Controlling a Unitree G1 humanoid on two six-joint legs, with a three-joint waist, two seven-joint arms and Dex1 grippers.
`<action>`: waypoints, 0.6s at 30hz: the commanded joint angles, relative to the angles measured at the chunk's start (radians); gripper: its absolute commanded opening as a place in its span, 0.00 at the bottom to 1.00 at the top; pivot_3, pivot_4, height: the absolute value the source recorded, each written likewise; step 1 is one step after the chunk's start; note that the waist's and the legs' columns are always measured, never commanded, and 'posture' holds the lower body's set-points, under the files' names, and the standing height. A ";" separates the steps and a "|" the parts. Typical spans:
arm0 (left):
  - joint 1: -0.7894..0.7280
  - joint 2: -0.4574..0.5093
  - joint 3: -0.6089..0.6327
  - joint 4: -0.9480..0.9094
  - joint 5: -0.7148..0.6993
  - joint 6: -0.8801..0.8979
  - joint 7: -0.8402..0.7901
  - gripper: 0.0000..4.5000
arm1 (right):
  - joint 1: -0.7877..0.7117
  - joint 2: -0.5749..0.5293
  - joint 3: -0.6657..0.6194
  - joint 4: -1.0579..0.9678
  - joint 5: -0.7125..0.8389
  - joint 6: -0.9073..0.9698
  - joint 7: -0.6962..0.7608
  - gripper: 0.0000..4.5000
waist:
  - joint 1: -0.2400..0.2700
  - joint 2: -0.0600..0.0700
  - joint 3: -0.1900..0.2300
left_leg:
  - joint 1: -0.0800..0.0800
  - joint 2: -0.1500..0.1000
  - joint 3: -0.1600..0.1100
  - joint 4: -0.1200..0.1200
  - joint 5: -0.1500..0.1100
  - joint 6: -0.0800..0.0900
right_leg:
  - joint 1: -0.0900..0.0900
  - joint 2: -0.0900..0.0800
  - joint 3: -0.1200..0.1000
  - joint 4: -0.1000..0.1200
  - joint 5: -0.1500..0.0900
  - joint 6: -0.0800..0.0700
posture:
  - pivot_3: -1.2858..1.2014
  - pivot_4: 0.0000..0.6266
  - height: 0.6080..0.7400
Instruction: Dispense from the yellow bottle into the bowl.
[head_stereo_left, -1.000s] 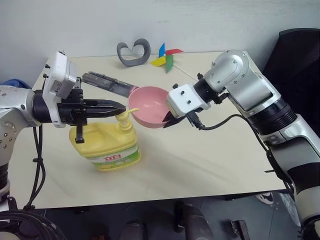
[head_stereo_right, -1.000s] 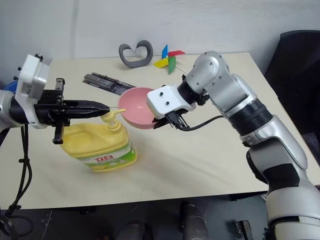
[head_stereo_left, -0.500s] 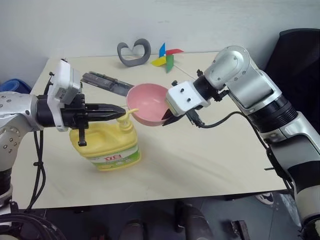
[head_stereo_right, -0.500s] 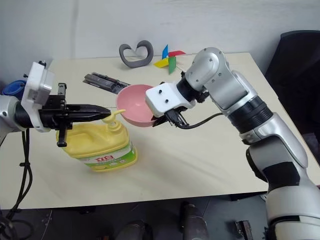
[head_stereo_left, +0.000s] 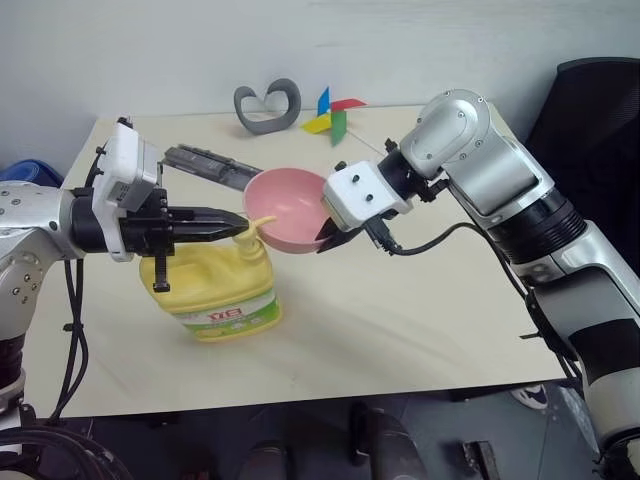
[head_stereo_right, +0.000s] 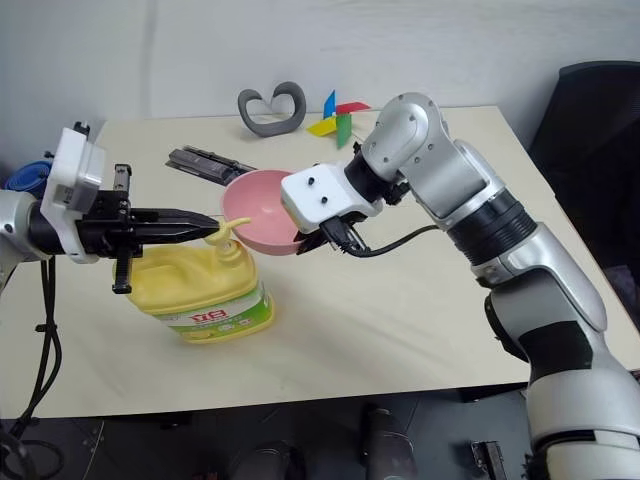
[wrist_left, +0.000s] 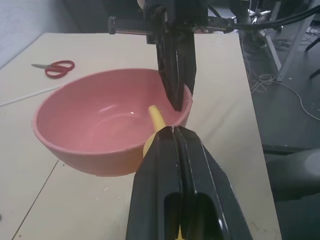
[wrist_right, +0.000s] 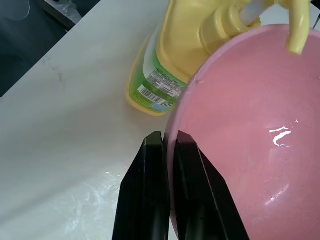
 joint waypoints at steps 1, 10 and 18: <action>0.014 0.014 -0.076 0.030 0.071 0.004 -0.021 0.01 | -0.044 -0.008 0.003 -0.045 0.030 0.003 0.064 0.00 | 0.000 0.000 0.000 | 0.000 0.000 0.000 0.000 0.000 0.000 | 0.000 0.000 0.000 0.000 0.000 0.000 | 0.52 0.24 1.00; -0.002 0.024 -0.124 0.059 0.088 0.025 -0.069 0.01 | -0.058 0.005 0.018 -0.048 0.034 -0.011 0.064 0.00 | 0.000 0.000 0.000 | 0.001 0.000 0.000 0.000 0.000 0.000 | 0.001 0.000 0.002 0.001 0.000 0.000 | 0.52 0.24 1.00; -0.009 0.030 -0.191 0.128 0.137 0.030 -0.098 0.01 | -0.053 0.013 0.020 -0.051 0.029 -0.018 0.064 0.00 | -0.001 0.001 -0.001 | 0.001 0.000 0.000 -0.001 0.000 0.000 | 0.002 0.000 0.003 0.002 0.000 0.000 | 0.52 0.24 1.00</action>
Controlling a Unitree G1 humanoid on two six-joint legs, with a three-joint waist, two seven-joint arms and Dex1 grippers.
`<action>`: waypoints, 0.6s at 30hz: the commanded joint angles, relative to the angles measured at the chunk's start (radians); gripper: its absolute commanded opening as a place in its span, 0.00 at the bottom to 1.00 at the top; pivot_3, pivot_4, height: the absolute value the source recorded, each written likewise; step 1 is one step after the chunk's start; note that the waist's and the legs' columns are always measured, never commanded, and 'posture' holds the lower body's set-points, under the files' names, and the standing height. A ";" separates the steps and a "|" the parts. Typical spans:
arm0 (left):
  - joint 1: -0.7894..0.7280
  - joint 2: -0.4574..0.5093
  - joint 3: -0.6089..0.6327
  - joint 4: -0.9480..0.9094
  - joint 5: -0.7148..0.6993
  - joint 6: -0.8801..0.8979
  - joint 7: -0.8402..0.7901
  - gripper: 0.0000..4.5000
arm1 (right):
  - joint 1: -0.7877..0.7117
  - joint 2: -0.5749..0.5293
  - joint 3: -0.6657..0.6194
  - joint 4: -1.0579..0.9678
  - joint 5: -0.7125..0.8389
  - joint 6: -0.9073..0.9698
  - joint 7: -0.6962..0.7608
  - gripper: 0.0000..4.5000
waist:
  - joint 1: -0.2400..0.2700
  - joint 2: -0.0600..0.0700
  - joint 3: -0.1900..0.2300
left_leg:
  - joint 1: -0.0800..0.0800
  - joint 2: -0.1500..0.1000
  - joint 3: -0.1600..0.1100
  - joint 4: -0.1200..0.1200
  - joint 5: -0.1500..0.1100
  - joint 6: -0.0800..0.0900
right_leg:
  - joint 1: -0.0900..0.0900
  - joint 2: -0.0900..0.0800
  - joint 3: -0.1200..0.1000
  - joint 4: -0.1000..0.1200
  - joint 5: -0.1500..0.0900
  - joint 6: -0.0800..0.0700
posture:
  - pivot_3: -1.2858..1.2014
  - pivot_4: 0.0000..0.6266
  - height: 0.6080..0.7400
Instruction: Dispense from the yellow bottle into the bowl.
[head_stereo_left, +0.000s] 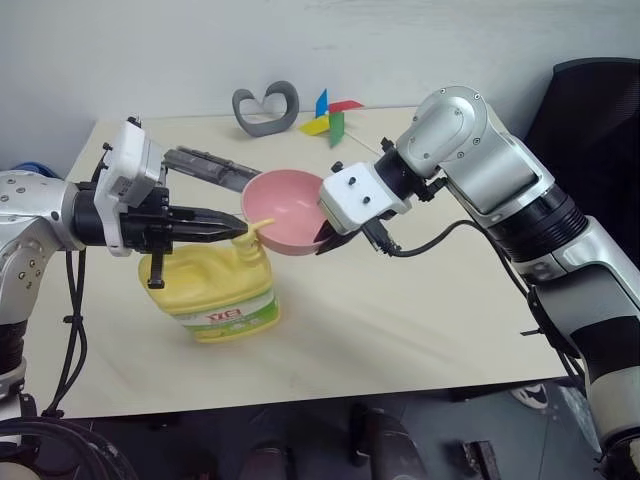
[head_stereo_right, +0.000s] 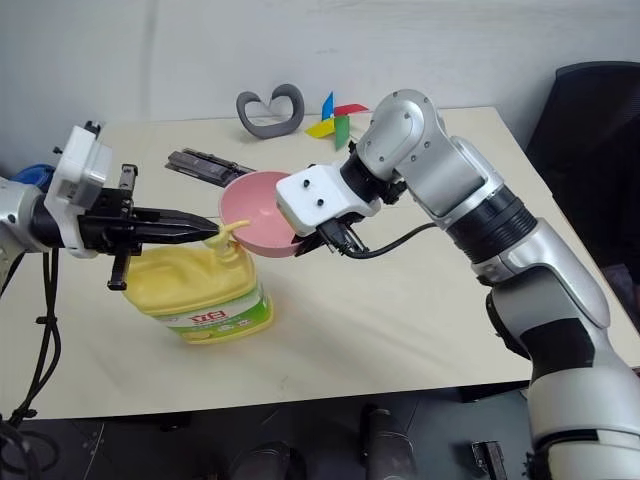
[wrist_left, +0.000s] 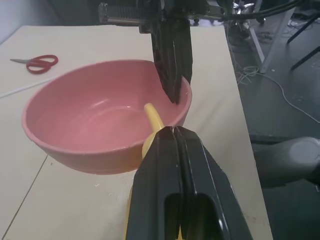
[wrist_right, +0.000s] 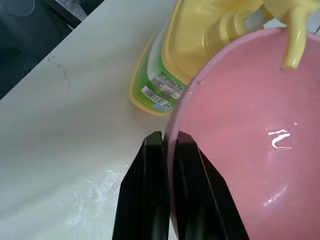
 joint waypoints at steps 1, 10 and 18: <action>0.049 0.010 -0.135 0.056 0.111 0.041 -0.012 0.01 | -0.032 0.016 -0.003 -0.048 0.028 -0.015 0.064 0.00 | 0.000 0.001 -0.001 | 0.000 0.000 0.000 0.000 0.000 0.000 | 0.000 0.000 0.000 0.000 0.000 0.000 | 0.52 0.24 1.00; 0.062 -0.005 -0.214 0.119 0.197 0.008 -0.010 0.01 | -0.023 0.019 -0.014 -0.059 0.026 -0.006 0.064 0.00 | -0.003 0.008 -0.006 | 0.002 0.000 0.000 0.000 0.000 0.000 | 0.001 0.000 0.002 0.001 0.000 0.000 | 0.52 0.24 1.00; -0.037 -0.037 -0.143 0.156 0.160 0.001 0.023 0.01 | -0.017 0.023 -0.031 -0.054 0.018 -0.006 0.064 0.00 | -0.002 0.008 -0.007 | 0.002 0.000 0.000 0.000 0.000 0.000 | 0.001 0.000 0.002 0.001 0.000 0.000 | 0.52 0.24 1.00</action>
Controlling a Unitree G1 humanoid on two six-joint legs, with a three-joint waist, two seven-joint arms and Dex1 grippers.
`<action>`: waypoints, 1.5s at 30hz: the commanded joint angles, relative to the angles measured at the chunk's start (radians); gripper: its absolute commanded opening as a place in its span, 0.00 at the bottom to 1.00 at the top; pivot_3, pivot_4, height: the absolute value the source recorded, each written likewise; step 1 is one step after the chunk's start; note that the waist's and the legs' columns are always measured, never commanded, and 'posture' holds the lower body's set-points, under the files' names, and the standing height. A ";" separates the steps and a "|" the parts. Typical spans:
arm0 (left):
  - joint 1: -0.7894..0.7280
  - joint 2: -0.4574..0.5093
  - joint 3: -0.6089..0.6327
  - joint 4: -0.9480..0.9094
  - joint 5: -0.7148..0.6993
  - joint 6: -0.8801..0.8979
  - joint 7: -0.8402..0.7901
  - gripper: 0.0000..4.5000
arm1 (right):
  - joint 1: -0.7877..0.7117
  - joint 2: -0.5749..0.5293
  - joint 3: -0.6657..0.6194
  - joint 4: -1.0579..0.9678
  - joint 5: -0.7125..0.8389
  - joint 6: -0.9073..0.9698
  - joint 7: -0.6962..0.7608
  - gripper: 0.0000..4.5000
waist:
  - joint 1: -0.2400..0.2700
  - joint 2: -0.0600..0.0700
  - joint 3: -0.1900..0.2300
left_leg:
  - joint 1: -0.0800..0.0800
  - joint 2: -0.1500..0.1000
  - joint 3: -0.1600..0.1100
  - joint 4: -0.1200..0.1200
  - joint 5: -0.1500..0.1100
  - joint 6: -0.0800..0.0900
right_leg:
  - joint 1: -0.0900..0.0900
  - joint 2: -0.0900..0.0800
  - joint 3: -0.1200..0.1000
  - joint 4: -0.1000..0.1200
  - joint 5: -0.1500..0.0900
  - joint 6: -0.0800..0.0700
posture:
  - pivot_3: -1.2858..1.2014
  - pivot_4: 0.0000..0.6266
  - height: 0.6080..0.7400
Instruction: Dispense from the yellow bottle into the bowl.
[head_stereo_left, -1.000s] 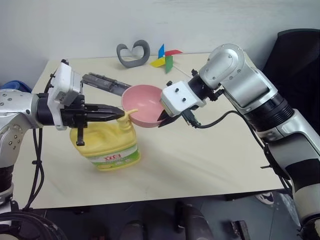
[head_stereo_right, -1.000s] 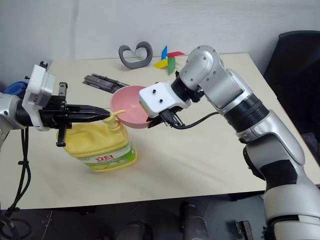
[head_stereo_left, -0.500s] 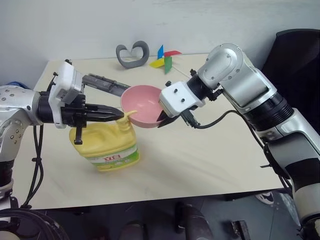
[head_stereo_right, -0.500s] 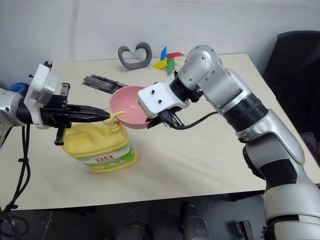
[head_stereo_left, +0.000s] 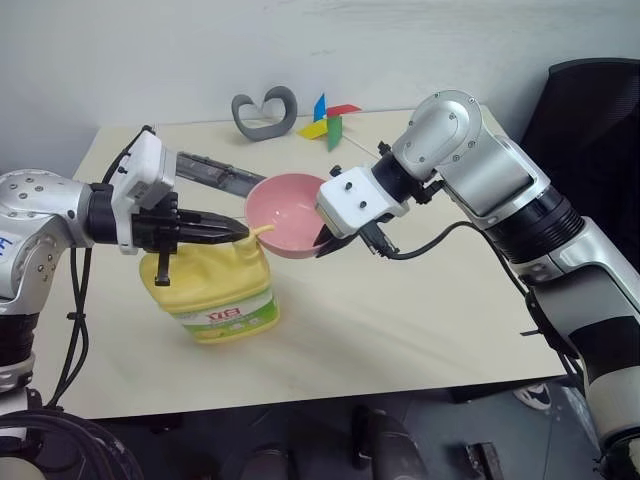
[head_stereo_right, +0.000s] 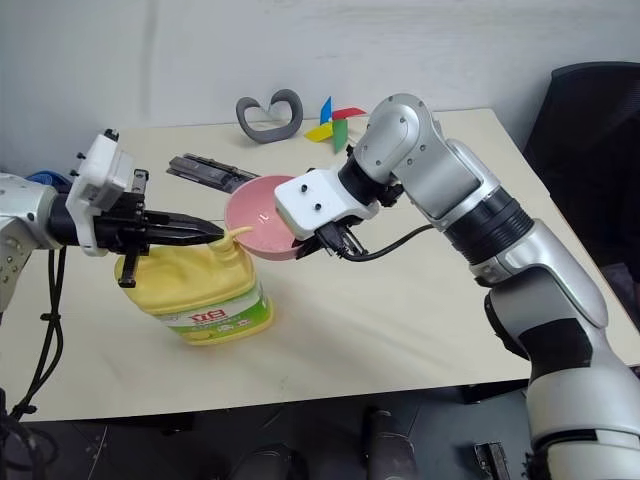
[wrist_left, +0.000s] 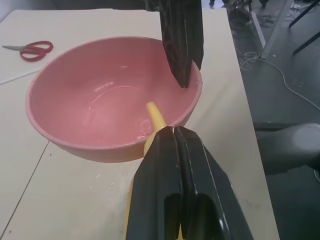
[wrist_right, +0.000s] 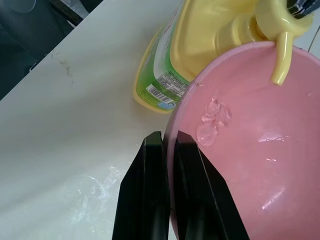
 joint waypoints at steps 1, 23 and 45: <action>-0.004 -0.024 -0.036 0.068 0.054 0.060 0.044 0.01 | -0.017 0.015 -0.045 -0.055 0.034 -0.007 0.064 0.00 | 0.000 0.000 0.000 | 0.000 0.000 0.000 0.000 0.000 0.000 | 0.000 0.000 0.000 0.000 0.000 0.000 | 0.52 0.24 1.00; 0.018 0.366 0.575 -0.030 -0.266 0.457 -0.117 1.00 | 0.380 -0.194 -0.149 -0.135 -0.090 -0.045 -0.060 0.00 | -0.002 -0.011 0.006 | -0.028 -0.001 -0.004 0.006 0.000 0.000 | -0.021 -0.004 -0.021 -0.005 0.000 0.000 | 0.52 0.24 1.00; 0.831 0.224 1.132 -0.324 -0.038 0.438 -0.307 1.00 | 0.613 -0.199 -0.360 0.029 -0.158 -0.043 -0.232 0.46 | 0.000 -0.010 0.009 | -0.021 0.004 -0.002 0.003 0.002 -0.006 | -0.018 0.000 -0.017 0.000 -0.003 -0.008 | 0.52 0.24 1.00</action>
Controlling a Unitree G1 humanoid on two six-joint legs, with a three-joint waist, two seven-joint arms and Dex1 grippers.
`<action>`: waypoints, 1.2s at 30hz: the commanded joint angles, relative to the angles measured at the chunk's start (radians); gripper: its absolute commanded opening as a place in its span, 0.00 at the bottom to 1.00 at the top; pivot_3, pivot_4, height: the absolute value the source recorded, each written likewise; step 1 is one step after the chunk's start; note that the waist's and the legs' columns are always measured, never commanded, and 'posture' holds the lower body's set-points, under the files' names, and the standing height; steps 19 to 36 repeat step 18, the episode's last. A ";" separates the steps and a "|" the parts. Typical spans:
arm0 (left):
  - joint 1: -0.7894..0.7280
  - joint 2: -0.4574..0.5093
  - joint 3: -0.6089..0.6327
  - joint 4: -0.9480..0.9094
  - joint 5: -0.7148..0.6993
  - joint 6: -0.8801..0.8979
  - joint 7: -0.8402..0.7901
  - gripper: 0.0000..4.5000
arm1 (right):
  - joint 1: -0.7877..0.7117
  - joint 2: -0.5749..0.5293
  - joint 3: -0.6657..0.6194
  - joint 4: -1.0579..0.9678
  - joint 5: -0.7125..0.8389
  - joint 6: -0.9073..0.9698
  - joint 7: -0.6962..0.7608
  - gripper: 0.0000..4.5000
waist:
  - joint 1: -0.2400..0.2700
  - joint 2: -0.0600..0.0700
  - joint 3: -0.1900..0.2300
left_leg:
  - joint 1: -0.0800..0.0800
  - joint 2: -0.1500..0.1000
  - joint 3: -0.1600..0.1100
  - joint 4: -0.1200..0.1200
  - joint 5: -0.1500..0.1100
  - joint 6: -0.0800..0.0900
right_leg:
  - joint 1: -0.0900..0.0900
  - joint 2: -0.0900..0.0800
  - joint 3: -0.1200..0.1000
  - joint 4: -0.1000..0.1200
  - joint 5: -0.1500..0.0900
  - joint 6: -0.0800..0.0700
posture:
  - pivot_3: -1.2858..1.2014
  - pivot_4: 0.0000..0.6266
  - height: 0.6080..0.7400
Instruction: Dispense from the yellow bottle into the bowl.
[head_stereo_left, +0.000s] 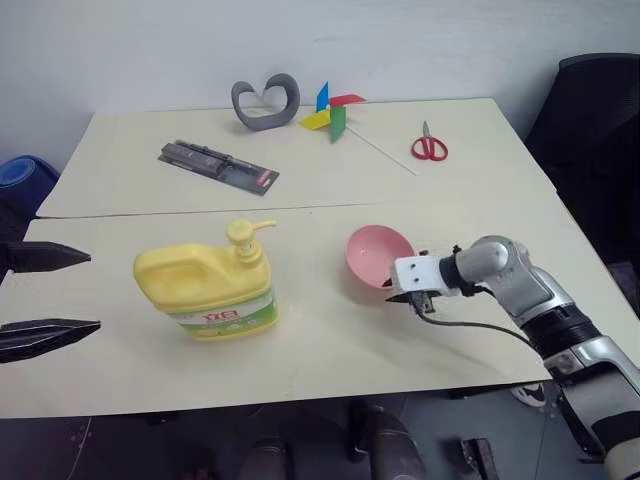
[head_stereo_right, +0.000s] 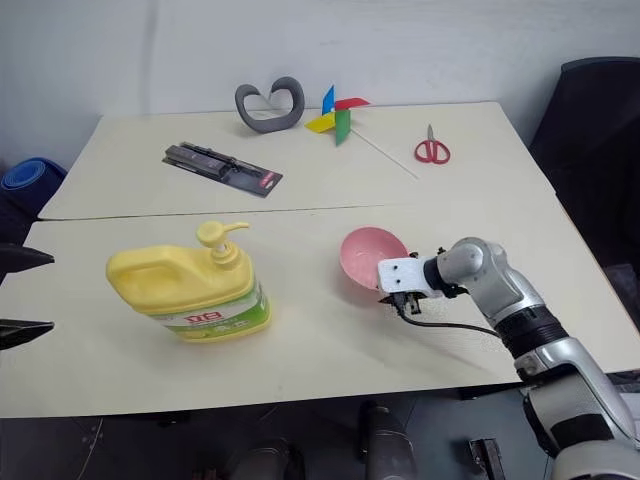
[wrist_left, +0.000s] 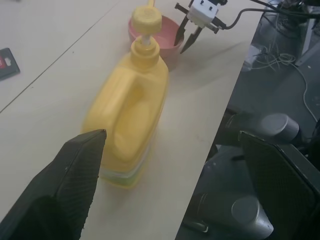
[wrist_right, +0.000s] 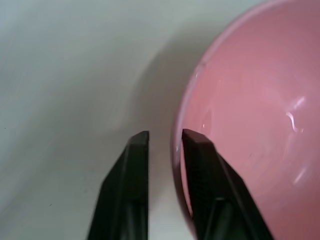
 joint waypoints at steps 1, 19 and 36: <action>0.038 -0.020 0.043 0.029 0.035 -0.050 -0.020 1.00 | -0.020 -0.089 -0.154 -0.096 0.155 0.131 0.104 0.54 | 0.002 0.002 0.001 | 0.000 0.000 0.000 0.000 0.000 0.000 | 0.000 0.000 0.000 0.000 0.000 0.000 | 0.52 0.24 1.00; 0.167 -0.063 0.159 0.273 0.081 -0.203 -0.031 1.00 | -0.197 -0.450 -0.368 0.062 0.482 0.519 0.341 1.00 | -0.003 0.003 0.002 | 0.001 0.008 0.011 -0.005 -0.004 -0.003 | -0.004 0.009 0.003 0.000 -0.003 -0.006 | 0.52 0.24 1.00; 0.167 -0.063 0.159 0.273 0.081 -0.203 -0.031 1.00 | -0.197 -0.450 -0.368 0.062 0.482 0.519 0.341 1.00 | -0.003 0.003 0.002 | 0.001 0.008 0.011 -0.005 -0.004 -0.003 | -0.004 0.009 0.003 0.000 -0.003 -0.006 | 0.52 0.24 1.00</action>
